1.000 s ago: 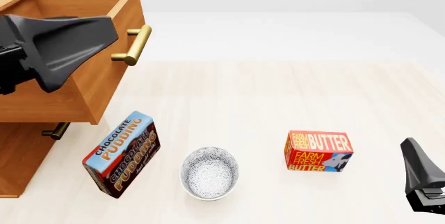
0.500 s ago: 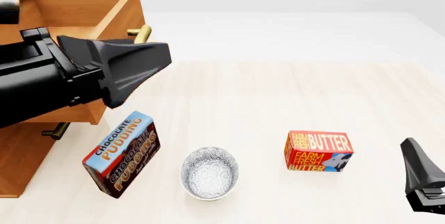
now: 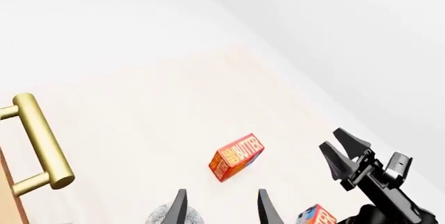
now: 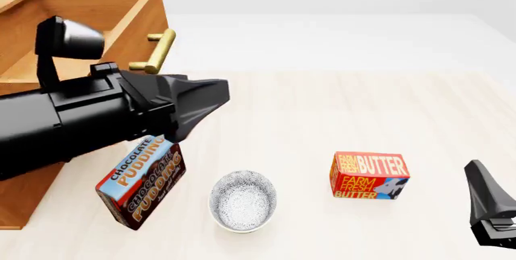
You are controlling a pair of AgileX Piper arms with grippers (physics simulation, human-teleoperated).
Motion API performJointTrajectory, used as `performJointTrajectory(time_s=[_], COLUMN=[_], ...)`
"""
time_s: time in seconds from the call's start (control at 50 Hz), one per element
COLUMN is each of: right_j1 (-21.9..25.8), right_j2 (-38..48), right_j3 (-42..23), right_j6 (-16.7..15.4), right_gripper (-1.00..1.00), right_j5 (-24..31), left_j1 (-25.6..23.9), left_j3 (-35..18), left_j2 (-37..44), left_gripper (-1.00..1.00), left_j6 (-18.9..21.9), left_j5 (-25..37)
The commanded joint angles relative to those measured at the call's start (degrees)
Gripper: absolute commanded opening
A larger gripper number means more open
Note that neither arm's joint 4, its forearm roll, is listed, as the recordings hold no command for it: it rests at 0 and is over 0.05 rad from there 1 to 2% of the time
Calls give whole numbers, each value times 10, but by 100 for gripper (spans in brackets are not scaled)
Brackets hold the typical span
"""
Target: Put the bowl in the top drawer of the cabinet.
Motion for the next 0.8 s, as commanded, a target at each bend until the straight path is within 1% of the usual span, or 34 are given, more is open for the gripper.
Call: performJointTrajectory(time_s=[0.02,0.1,0.42,0.58,0.62,0.64,0.7,0.8], right_j1=[0,0,0,0,0,0,0,0], right_j2=[0,0,0,0,0,0,0,0], right_j3=[0,0,0,0,0,0,0,0], right_j6=[0,0,0,0,0,0,0,0], right_gripper=[100,100,100,100,100,100,100,100], right_j5=[0,0,0,0,0,0,0,0], left_j1=[12,7,26,40,44,47,46,53], left_j3=[27,29,70,98,99,103,104,113], left_j2=[32,35,69,88,90,92,94,104], left_gripper=[100,100,100,100,100,100,100,100], left_j6=[-24,-28,-56,-81,-77,-89,-83,-92], left_j5=[-26,-33,-75,-103,-105,-109,-112,-122])
